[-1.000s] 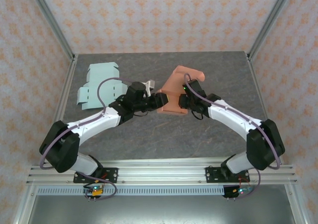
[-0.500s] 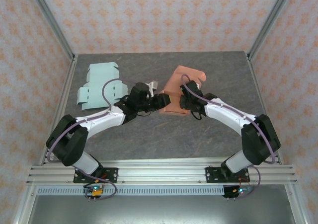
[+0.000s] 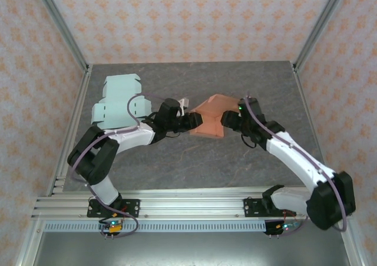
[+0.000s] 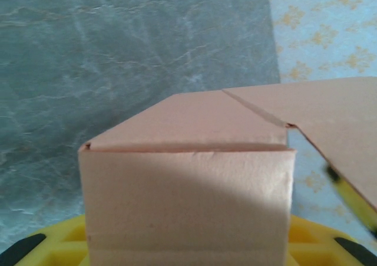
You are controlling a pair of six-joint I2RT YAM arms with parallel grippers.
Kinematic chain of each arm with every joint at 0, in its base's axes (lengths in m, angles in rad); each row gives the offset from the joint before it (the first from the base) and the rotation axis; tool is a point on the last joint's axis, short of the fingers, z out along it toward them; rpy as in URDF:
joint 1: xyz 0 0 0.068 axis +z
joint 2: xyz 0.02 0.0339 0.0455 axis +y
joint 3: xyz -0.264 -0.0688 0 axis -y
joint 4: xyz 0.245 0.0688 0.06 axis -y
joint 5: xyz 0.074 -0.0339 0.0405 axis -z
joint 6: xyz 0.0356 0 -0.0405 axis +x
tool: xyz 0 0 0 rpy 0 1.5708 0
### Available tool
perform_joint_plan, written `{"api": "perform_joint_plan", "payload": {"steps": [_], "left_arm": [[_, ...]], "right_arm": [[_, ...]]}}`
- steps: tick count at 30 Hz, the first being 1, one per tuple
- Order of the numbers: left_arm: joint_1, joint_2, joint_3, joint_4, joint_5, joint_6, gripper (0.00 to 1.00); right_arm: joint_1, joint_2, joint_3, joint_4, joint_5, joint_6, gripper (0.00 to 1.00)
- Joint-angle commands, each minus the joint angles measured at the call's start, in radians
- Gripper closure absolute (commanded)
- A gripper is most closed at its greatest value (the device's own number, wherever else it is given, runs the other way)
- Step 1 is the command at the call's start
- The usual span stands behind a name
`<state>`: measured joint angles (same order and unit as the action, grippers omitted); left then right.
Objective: Fold the paper box
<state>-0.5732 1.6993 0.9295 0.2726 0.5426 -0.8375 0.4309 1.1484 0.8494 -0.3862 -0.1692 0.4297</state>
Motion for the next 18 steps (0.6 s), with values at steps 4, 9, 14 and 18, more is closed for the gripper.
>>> {"api": "perform_joint_plan", "payload": {"steps": [4, 9, 14, 18], "left_arm": [[0.045, 0.091, 0.024, -0.002, 0.080, 0.036, 0.57], [0.077, 0.075, 0.026, -0.025, 0.101, 0.042, 0.26], [0.103, -0.003, 0.043, -0.182, 0.060, 0.140, 0.20], [0.128, -0.089, 0.016, -0.249, 0.038, 0.178, 0.17]], "right_arm": [[-0.087, -0.070, -0.084, 0.008, -0.177, -0.047, 0.36], [-0.136, -0.060, -0.078, 0.018, -0.242, -0.101, 0.34], [-0.192, -0.030, -0.030, 0.017, -0.276, -0.171, 0.28], [-0.199, 0.026, 0.027, -0.022, -0.283, -0.276, 0.26]]}}
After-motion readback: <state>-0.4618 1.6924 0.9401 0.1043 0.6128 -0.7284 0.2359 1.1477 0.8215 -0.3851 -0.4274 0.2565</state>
